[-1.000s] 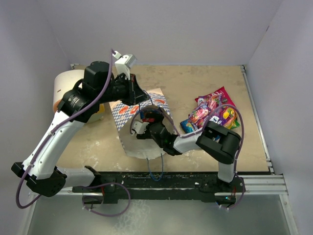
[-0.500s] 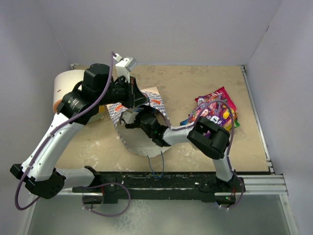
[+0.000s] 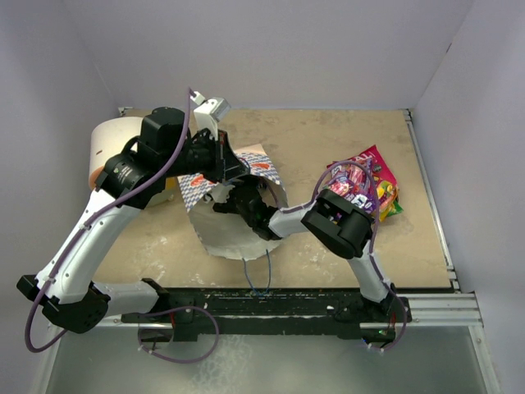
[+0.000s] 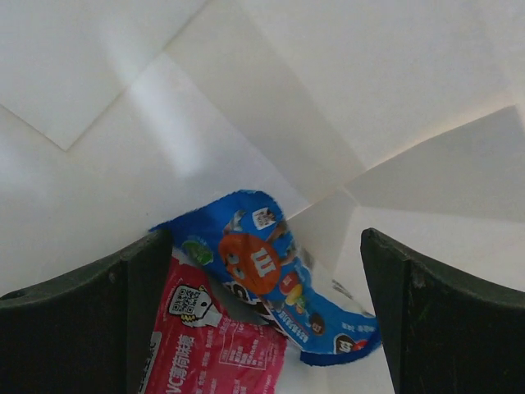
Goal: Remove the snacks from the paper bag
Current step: Take out the snack from the paper bag.
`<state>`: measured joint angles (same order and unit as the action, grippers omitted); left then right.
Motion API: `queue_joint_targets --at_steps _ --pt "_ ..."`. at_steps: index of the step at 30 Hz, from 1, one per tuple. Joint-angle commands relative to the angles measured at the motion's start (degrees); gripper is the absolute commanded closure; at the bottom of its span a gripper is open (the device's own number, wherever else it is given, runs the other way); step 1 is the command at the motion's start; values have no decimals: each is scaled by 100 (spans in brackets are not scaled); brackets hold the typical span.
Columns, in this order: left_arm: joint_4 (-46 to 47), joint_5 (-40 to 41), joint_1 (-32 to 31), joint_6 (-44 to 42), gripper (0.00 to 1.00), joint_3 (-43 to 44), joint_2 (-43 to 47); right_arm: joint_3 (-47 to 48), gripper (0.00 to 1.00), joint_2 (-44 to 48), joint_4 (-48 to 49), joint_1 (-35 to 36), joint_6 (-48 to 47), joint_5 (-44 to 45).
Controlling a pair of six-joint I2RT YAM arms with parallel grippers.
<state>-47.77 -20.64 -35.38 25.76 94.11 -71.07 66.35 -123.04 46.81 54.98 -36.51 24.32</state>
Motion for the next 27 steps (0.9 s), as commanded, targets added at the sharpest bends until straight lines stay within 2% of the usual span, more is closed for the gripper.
queue_joint_targets --at_steps 1,2,6,15,19,21,27 --pt "40 -36 18 -104 100 211 90 314 3 -91 131 -166 290 136" --pt "44 -36 16 -87 100 211 91 329 5 -113 123 -204 320 78" --pt "29 -18 15 -78 100 225 61 352 32 -173 187 -267 327 -68" --pt "-8 206 18 -132 100 243 24 403 71 -116 -59 -277 105 -429" --pt "15 285 13 -148 100 255 -28 571 96 -37 -358 -277 -17 -324" --pt "53 285 16 -150 100 270 -54 604 100 13 -466 -256 -32 -251" --pt "2 605 23 -101 100 304 -137 317 100 504 -545 -142 3 -379"
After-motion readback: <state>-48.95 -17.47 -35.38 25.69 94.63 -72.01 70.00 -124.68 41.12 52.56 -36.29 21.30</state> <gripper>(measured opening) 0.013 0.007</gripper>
